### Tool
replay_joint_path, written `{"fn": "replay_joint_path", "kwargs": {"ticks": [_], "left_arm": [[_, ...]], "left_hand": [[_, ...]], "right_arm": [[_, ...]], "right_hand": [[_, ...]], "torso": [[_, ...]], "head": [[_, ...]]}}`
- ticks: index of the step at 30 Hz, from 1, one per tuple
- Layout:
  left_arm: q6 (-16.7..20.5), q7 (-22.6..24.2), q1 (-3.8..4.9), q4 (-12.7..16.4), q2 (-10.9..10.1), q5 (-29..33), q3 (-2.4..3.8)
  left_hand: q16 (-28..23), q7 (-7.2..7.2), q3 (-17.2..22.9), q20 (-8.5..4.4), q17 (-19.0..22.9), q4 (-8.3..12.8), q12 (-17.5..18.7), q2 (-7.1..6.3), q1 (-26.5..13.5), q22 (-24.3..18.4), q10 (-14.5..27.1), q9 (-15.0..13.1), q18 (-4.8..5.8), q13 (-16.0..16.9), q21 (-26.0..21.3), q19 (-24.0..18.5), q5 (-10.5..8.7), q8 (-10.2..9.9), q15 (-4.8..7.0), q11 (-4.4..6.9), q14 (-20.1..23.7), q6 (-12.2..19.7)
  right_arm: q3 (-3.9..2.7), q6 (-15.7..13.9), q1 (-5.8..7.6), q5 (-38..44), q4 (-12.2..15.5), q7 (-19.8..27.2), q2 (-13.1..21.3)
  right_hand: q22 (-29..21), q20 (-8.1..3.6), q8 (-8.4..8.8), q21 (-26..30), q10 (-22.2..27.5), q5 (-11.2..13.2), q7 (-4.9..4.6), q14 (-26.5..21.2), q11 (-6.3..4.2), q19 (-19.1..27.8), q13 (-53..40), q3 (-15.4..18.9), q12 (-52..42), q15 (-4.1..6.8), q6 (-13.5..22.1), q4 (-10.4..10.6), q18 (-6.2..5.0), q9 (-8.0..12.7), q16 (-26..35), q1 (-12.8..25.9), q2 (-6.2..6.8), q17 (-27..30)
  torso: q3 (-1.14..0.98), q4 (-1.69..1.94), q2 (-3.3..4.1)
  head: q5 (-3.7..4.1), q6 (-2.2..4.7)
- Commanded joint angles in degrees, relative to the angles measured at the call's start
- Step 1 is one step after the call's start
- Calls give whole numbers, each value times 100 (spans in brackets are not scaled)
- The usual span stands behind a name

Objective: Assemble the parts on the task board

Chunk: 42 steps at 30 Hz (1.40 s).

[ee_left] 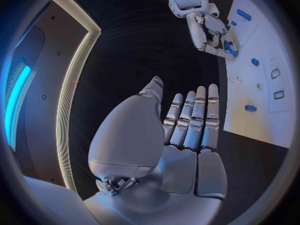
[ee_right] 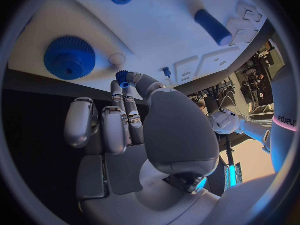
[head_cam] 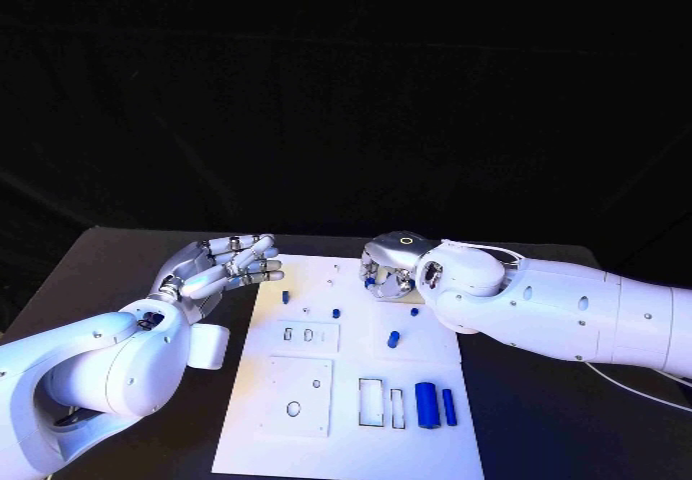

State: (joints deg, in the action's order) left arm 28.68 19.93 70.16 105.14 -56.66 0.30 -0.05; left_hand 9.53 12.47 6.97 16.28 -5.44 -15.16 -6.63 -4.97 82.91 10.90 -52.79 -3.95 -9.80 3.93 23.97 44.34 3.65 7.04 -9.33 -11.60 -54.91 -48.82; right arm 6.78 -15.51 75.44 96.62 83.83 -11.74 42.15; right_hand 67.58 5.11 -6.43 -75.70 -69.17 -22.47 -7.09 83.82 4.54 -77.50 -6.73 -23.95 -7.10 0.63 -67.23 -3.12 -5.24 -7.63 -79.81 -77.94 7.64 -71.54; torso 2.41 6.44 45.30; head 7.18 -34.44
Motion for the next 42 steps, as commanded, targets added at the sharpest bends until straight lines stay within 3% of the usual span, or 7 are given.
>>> {"fn": "replay_joint_path", "kwargs": {"ticks": [1, 13, 22, 42], "left_arm": [[-106, 22, 12, -4, 10, 14, 5], [-109, 26, 12, -3, 19, 17, 5], [-114, 28, 12, -8, 34, 17, 5], [-127, 11, 29, 22, 16, 17, 6]], "left_hand": [[0, 211, 9, -15, -5, 24, 36, 45, 7, 13, -33, 10, -60, -10, 37, 34, -30, -31, -3, -15, -19, -47], [-9, 211, 10, -15, -3, 29, 43, 48, 13, 15, -29, 11, -57, -11, 42, 30, -30, -36, -7, -17, -6, -44], [-16, 212, 11, -15, -2, 33, 49, 50, 17, 17, -26, 12, -56, -11, 46, 25, -30, -41, -10, -19, 1, -42], [-17, 213, 11, -15, -1, 35, 50, 51, 18, 18, -25, 12, -55, -12, 47, 24, -30, -42, -10, -19, 4, -42]], "right_arm": [[-10, -521, 17, 75, -59, -42, -85], [-19, -863, 34, 75, -444, -53, -520], [-20, -957, 31, 58, -734, -18, -802], [-20, -694, 15, 61, -956, -18, -965]], "right_hand": [[25, -3, -8, -27, -119, 42, -27, 306, -90, -2, -7, -59, 58, 26, -22, -13, 65, -14, -36, -58, -21, -17], [71, 2, -3, -58, -118, 52, -33, 309, -85, -13, 1, -98, 77, 21, -19, -22, 71, -24, -57, -52, -13, -44], [84, 6, 7, -67, -126, 60, -39, 312, -80, -8, 5, -119, 88, 17, -7, -23, 72, -30, -73, -32, 5, -62], [105, 16, 19, -80, -131, 92, -42, 312, -74, -1, 10, -137, 108, 9, 5, -9, 73, -43, -91, 18, 29, -77]], "torso": [[5, 15, 9], [11, 53, 37], [19, 70, 48], [19, 95, 89]], "head": [[17, 38], [27, 60], [24, 69], [23, 53]]}}
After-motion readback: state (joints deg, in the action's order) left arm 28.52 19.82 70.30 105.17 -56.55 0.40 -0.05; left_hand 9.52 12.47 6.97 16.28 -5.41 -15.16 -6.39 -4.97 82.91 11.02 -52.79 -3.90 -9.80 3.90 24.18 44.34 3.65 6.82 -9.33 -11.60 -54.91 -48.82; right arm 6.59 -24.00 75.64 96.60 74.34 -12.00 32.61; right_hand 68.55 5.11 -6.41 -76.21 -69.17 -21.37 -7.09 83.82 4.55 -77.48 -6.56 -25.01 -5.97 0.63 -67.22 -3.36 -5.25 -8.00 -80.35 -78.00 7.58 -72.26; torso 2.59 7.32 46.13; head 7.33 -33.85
